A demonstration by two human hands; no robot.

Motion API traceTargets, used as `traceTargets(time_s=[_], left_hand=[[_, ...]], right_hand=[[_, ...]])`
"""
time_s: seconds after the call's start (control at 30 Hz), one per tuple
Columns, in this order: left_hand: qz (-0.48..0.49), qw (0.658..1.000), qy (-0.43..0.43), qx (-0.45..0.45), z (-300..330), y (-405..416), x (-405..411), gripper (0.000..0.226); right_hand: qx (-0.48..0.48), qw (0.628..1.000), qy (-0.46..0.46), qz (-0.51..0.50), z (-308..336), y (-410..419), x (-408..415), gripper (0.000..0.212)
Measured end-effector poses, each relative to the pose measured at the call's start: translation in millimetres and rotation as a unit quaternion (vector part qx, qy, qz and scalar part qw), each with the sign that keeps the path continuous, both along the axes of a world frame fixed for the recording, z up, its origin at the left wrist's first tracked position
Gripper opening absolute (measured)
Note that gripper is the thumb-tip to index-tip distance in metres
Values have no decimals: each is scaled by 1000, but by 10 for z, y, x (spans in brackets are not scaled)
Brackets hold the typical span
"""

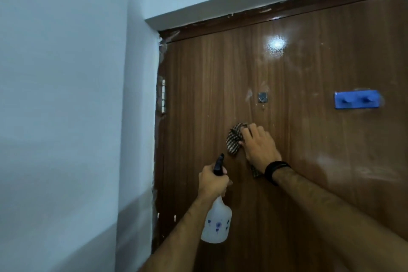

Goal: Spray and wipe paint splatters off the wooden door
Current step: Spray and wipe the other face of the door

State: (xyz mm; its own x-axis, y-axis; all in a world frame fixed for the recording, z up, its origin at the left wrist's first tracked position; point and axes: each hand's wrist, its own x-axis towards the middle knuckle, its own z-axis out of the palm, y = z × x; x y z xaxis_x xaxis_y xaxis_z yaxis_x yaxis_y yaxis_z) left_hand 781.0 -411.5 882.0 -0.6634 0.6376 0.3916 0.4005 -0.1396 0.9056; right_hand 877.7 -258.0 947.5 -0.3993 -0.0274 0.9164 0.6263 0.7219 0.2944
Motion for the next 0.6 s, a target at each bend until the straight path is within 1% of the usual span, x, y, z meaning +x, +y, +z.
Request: traceTargets(time_s=[0.07, 0.13, 0.17, 0.2, 0.27, 0.33, 0.37, 0.4, 0.43, 0.5, 0.6], left_hand=[[-1, 1000, 6, 8, 91, -45, -100, 14], [-3, 1000, 12, 14, 156, -54, -177, 13], [2, 1000, 11, 17, 179, -55, -202, 12], [10, 1000, 10, 20, 193, -50, -229, 11], [14, 1000, 5, 24, 204, 4, -252, 11], [-2, 1000, -3, 25, 213, 81, -235, 12], [-13, 1000, -8, 23, 213, 122, -222, 14], [-28, 999, -10, 18, 208, 188, -173, 16], [-39, 999, -9, 13, 201, 229, -123, 17], [-59, 998, -8, 4, 167, 296, -19, 19], [-78, 997, -4, 0, 176, 384, 103, 18]], right_hand=[[10, 994, -105, 6, -65, -140, -189, 45], [9, 975, -220, 10, -72, -216, -315, 59], [16, 969, -248, 6, -28, -234, -337, 63], [35, 968, -249, 3, 33, -237, -350, 64], [51, 980, -194, -3, 148, -185, -332, 55], [17, 997, -74, 5, 266, -118, -243, 38], [-4, 1000, -8, 9, 307, -93, -197, 33], [-20, 998, 52, 5, 325, -46, -107, 31], [-34, 995, 94, 2, 316, -18, -31, 32], [-47, 992, 121, -4, 242, 24, 84, 34], [-44, 995, 95, -5, 239, 24, 170, 30]])
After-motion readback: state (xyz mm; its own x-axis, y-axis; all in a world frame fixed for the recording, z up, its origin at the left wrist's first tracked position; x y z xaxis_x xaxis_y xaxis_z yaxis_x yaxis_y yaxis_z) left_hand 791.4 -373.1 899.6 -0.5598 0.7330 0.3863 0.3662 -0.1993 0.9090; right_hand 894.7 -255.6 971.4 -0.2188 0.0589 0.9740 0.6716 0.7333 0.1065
